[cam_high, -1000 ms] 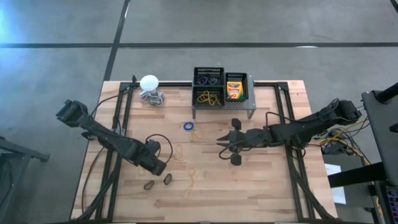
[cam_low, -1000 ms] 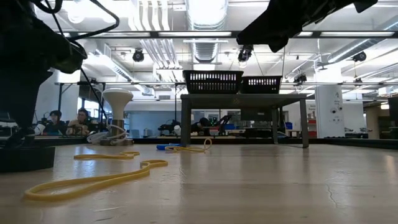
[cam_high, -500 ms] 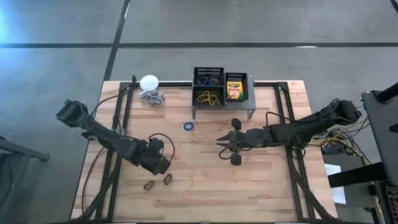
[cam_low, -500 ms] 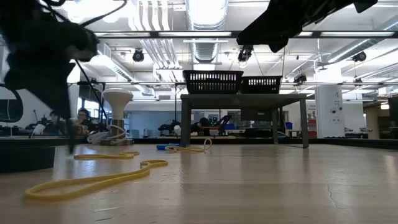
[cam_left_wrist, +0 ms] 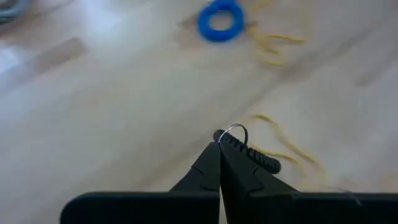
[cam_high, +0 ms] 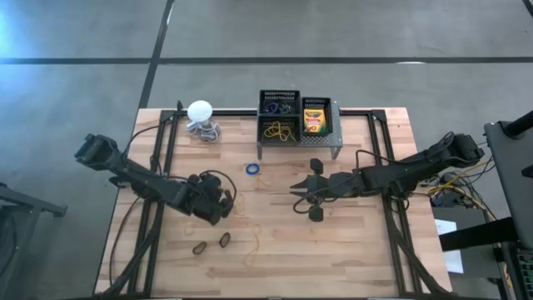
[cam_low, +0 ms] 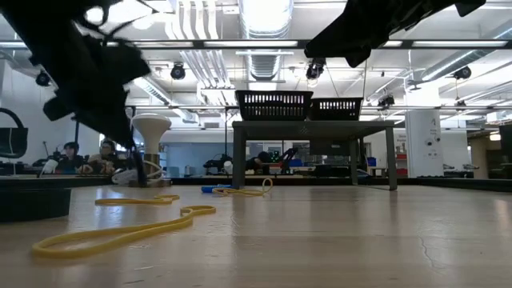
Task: Pick & Place Office Desk Supplies
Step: Put the black spring keychain into the top left black bin, then put the black rubber band into the bottom left black bin
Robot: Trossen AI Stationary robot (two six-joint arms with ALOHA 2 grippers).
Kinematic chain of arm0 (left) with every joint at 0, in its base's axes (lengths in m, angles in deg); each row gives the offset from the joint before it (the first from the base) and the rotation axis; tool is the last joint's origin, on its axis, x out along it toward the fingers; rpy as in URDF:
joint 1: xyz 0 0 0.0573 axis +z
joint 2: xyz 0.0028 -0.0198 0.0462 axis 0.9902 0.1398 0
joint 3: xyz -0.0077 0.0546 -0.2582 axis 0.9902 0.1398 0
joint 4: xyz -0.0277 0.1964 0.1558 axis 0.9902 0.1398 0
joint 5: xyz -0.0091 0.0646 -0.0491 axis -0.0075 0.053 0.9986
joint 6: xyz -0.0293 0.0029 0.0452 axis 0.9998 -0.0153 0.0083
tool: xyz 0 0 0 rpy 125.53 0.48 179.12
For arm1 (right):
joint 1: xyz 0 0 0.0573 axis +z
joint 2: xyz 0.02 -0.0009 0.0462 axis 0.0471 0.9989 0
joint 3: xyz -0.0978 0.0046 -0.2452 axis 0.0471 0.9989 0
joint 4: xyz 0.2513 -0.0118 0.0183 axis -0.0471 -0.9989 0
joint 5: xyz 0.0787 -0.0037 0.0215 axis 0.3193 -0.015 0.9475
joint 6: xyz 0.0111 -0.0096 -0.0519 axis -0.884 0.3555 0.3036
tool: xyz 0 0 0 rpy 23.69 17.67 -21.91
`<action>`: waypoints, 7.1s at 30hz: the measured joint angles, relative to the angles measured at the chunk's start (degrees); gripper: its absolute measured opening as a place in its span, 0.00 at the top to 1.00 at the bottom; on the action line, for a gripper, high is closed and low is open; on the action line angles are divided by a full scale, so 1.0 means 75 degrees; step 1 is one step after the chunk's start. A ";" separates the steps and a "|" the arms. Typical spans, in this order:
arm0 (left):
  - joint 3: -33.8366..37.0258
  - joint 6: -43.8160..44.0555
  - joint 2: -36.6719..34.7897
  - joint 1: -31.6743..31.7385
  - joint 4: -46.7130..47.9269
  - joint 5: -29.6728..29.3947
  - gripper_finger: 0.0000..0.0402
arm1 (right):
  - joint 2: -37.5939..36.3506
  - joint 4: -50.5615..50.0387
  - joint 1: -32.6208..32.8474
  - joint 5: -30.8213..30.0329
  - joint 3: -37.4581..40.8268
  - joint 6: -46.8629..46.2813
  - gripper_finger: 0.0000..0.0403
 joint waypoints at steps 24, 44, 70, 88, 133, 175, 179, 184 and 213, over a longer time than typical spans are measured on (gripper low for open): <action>0.1037 -0.0435 0.0000 0.1272 -0.1597 0.1400 0.64 | 0.0000 0.0006 0.0000 -0.0003 0.0000 -0.0055 0.84; 0.2401 -0.0418 0.0044 0.1414 -0.4245 0.0914 0.71 | 0.0003 0.0157 -0.0003 -0.0003 0.0003 0.0026 0.84; 0.0531 -0.1964 0.0901 0.1601 -0.2910 0.2087 0.97 | -0.1053 -0.0574 0.0206 0.0011 -0.0058 0.0003 0.84; -0.6825 -0.7440 0.2285 0.3785 -0.0423 0.4320 0.98 | -0.2492 -0.1033 0.0353 -0.0348 0.0262 0.0792 0.84; -0.9729 -1.0268 0.3423 0.6154 0.1477 0.4724 0.64 | -0.2492 -0.0588 -0.1374 -0.1420 0.0300 0.0710 0.84; 0.0322 -0.2653 0.0653 -0.2653 -0.3138 0.1107 0.64 | 0.1003 0.0950 0.0702 -0.1320 -0.0181 -0.0733 0.84; 0.0582 -0.1883 0.0653 -0.2411 -0.3271 0.1168 0.56 | 0.1003 0.0938 0.0704 -0.1320 -0.0175 -0.0767 0.84; 0.0766 -0.1916 0.0653 -0.2325 -0.3663 0.1503 0.52 | 0.1003 0.0941 0.0702 -0.1320 -0.0175 -0.0772 0.84; -0.0950 -0.6034 0.1746 -0.0376 -0.4370 0.0521 0.99 | 0.1026 0.0960 0.0567 -0.0331 -0.0093 -0.1132 0.82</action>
